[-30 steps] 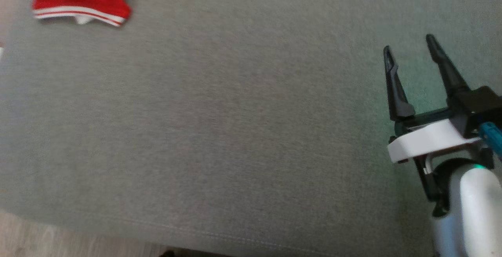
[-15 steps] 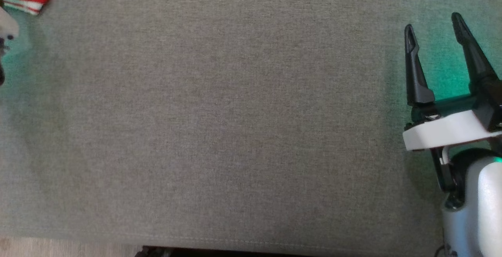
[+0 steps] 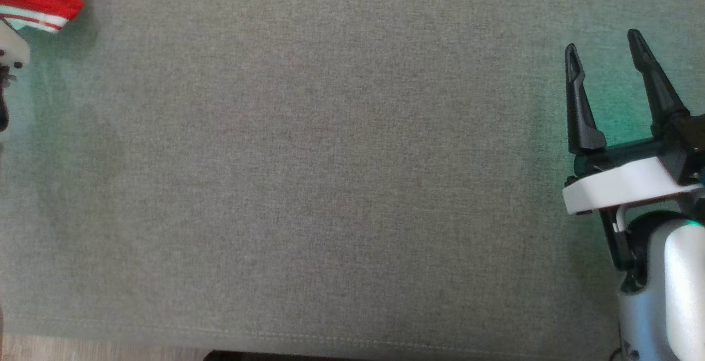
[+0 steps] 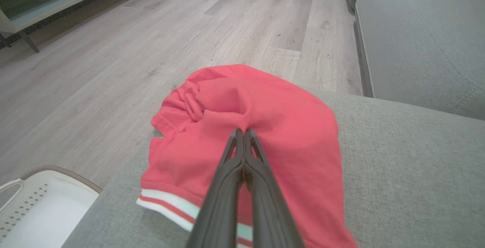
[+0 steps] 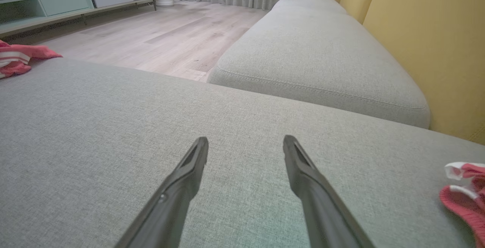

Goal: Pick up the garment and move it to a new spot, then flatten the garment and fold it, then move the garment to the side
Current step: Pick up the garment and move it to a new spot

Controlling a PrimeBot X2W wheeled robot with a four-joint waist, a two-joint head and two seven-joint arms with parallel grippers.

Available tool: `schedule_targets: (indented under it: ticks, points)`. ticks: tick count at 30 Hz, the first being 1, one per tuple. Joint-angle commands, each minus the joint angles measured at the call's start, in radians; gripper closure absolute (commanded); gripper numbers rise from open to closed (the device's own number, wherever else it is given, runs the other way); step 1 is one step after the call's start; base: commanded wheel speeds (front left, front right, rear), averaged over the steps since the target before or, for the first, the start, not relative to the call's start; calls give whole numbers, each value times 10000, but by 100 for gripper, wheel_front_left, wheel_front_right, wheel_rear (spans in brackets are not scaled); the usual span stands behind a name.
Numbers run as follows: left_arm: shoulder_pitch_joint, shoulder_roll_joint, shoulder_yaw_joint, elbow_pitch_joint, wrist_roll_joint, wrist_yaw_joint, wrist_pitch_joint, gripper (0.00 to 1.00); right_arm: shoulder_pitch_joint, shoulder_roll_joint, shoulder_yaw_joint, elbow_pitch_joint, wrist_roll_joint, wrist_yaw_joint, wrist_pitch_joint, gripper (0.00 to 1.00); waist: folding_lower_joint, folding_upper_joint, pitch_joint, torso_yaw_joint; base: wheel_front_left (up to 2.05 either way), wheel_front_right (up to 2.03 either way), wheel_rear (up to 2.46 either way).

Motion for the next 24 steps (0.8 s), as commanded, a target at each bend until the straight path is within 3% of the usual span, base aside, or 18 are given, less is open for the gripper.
schedule_targets:
  ticks: [1,13,19,24]
  points:
    - [-410,658,129,-127,115,-17,-71,100,9,81,277,-317,67,65,-87,0,2,0,-110,-30,0,0,0]
    - [-1187,889,-633,-927,589,-299,-799,100,132,106,124,425,518,65,-644,0,2,0,-1392,-307,0,0,0]
    - [-1721,871,-2033,-3119,770,-337,-468,100,444,108,80,1232,1197,65,-1165,0,2,0,-3078,-894,0,0,0]
    - [-2017,718,-2521,-4814,29,-339,36,100,812,109,4,1658,1622,65,-1458,0,2,0,-4037,-1348,0,0,0]
